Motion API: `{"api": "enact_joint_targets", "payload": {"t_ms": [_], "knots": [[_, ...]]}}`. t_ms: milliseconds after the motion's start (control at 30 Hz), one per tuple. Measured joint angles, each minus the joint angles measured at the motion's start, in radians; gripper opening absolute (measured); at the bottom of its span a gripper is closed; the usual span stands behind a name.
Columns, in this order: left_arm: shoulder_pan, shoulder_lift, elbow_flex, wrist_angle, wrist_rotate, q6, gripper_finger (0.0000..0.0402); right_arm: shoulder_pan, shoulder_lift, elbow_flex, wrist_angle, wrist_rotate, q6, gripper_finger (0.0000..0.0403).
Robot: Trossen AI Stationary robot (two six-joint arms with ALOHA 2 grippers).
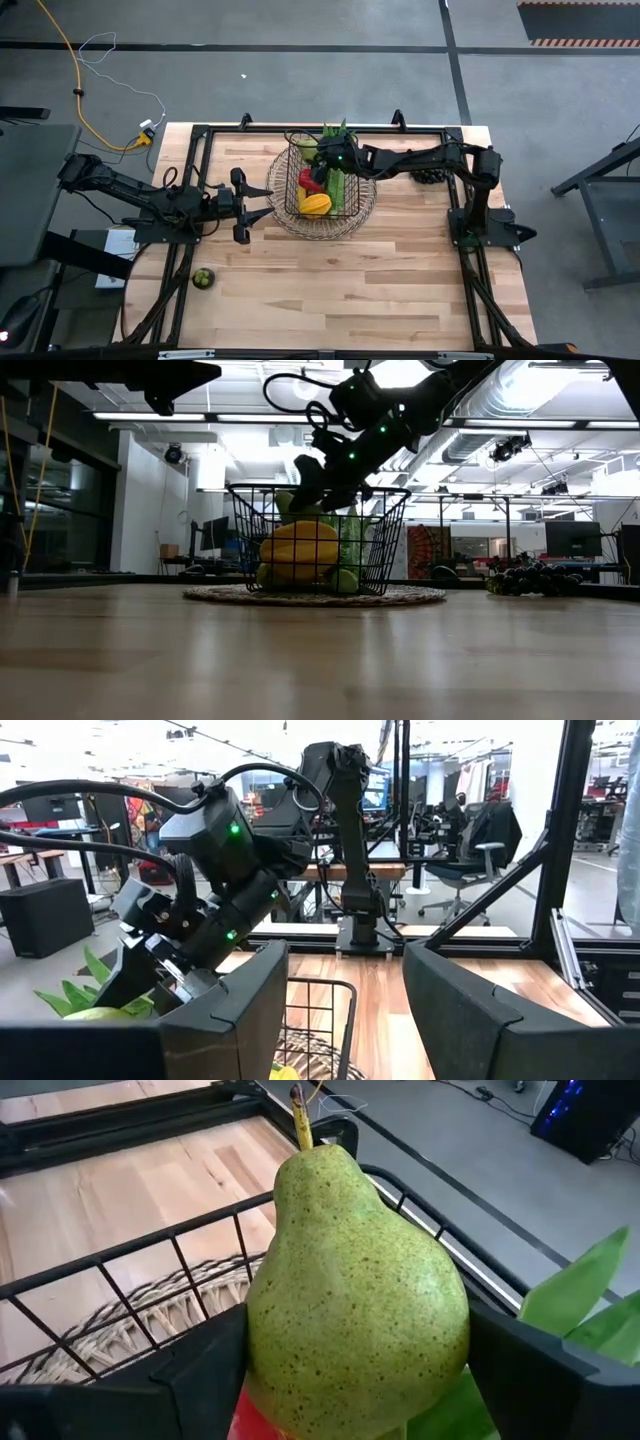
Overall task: Build produce basket
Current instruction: Put the green pear into the black wire basket, then put the violet mangosteen into the black wire basket
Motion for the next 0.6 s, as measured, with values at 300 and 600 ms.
{"api": "enact_joint_targets", "payload": {"t_ms": [300, 600], "knots": [[0.0, 0.0, 0.0, 0.0, 0.0, 0.002, 0.0189, 0.0, 0.0, 0.0, -0.001, -0.031, -0.011, 0.0391], [0.0, 0.0, 0.0, 0.0, -0.004, 0.026, 0.0189, 0.022, -0.12, -0.051, -0.121, -0.038, -0.119, 0.0374]]}}
